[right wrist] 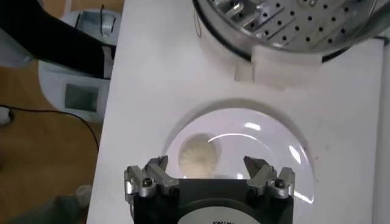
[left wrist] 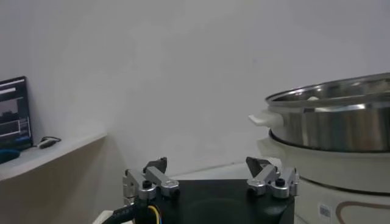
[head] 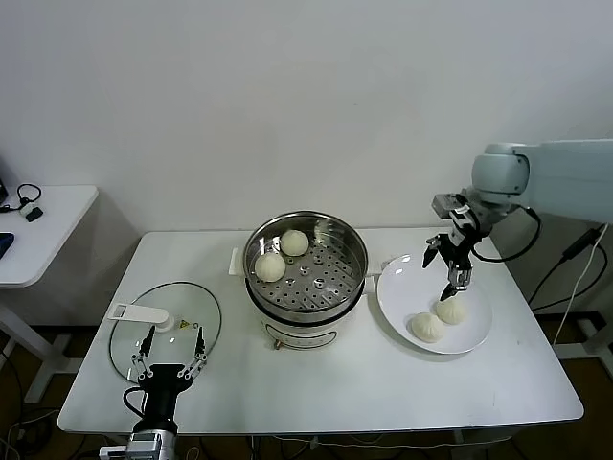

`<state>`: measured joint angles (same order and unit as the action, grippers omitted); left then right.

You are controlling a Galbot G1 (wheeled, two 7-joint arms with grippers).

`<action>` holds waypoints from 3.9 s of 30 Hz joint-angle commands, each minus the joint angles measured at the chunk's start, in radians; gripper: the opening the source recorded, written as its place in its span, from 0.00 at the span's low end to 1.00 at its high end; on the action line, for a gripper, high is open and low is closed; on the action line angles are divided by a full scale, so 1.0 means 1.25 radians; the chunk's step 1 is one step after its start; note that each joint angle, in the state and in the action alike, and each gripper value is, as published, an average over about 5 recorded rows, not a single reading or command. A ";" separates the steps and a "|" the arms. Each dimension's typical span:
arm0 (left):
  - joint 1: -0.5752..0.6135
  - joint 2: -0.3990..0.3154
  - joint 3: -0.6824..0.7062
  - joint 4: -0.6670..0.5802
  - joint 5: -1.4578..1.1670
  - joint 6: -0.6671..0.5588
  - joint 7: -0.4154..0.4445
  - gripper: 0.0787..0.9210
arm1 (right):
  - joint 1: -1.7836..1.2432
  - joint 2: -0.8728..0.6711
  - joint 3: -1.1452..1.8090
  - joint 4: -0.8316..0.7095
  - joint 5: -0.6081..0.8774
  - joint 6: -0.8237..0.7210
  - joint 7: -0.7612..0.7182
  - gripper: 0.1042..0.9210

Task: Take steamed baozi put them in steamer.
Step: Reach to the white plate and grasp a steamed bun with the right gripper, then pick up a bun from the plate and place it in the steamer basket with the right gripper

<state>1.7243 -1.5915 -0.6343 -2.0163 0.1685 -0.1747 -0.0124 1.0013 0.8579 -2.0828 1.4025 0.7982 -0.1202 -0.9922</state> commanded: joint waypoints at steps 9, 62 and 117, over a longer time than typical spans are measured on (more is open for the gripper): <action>-0.005 0.001 -0.006 0.014 -0.003 -0.002 0.000 0.88 | -0.189 -0.060 0.100 -0.030 -0.111 -0.025 0.068 0.88; -0.011 0.005 -0.015 0.039 -0.002 -0.008 -0.003 0.88 | -0.397 -0.017 0.222 -0.158 -0.159 -0.042 0.098 0.88; 0.000 0.008 -0.010 0.035 0.006 -0.006 -0.010 0.88 | 0.112 0.170 0.070 -0.130 -0.245 0.686 0.085 0.65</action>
<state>1.7223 -1.5804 -0.6501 -1.9710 0.1718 -0.1851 -0.0257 1.0402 0.9870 -2.0139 1.2418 0.5450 0.4280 -0.9312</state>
